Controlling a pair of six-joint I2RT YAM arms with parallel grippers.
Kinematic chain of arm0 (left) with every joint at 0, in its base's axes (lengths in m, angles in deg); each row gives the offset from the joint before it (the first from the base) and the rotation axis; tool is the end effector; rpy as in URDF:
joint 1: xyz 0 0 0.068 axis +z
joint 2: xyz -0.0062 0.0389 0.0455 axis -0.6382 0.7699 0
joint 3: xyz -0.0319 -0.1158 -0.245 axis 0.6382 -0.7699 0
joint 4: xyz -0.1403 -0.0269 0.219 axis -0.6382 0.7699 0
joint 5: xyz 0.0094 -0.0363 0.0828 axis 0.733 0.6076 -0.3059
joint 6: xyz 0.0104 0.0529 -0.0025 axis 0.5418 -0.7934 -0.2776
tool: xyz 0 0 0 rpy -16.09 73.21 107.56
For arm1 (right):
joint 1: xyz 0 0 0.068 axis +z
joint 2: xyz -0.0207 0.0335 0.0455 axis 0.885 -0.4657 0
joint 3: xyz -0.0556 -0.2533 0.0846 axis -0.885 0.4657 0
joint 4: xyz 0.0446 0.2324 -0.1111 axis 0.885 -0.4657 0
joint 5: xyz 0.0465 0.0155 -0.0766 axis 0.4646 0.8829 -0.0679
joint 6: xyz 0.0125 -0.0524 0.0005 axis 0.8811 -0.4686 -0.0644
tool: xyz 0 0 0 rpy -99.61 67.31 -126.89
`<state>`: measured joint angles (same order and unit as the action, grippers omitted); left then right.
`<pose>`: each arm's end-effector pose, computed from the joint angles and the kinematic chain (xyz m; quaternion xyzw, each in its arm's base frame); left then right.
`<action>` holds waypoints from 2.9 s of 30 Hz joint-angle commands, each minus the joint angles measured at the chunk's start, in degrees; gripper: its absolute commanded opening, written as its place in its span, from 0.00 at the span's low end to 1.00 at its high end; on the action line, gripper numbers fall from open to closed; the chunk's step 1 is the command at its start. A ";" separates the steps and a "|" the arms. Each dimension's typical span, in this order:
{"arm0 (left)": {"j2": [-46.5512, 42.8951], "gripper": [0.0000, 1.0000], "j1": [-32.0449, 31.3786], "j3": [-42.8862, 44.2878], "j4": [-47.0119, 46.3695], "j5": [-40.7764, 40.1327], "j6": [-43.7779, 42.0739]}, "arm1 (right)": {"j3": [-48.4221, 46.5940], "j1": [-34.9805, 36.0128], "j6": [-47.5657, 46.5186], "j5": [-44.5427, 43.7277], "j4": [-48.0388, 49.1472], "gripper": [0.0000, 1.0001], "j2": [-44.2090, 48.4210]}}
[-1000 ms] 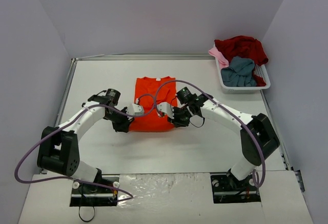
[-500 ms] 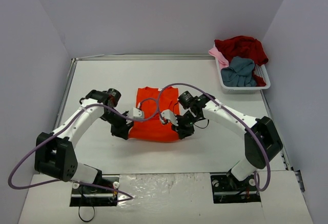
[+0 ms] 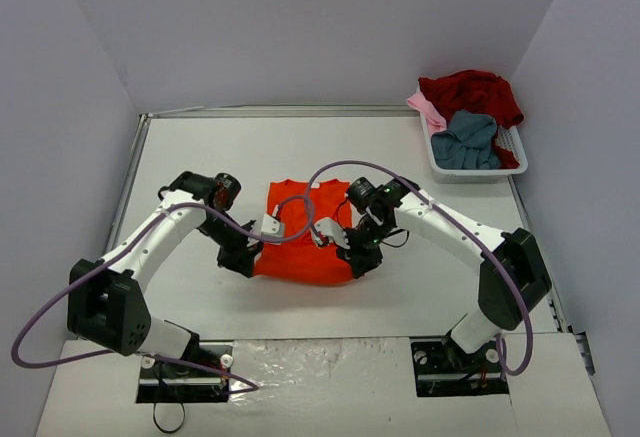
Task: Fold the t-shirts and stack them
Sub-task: Fold the long partially folded tshirt into a neat square
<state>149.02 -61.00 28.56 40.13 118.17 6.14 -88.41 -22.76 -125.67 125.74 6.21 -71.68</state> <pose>0.2081 -0.1085 0.2721 0.6090 0.6941 -0.3571 0.1407 0.2200 0.2105 0.2403 -0.7153 0.5945 0.3101 0.1970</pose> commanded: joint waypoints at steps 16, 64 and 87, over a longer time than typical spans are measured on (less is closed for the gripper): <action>2.06 0.02 -0.10 9.32 10.44 -0.47 -3.47 | -8.73 -0.81 -2.69 -0.59 -7.49 0.00 -1.30; 23.16 0.02 6.84 35.69 -0.01 -4.26 2.42 | -39.05 -18.04 -13.50 1.25 -9.69 0.00 -26.69; 37.22 0.02 12.03 38.87 -3.61 -6.54 2.76 | -69.03 -20.06 -10.69 12.41 -5.83 0.00 -53.24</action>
<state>187.31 -49.92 68.29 36.85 112.71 8.85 -155.35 -42.74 -137.32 134.29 0.65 -124.77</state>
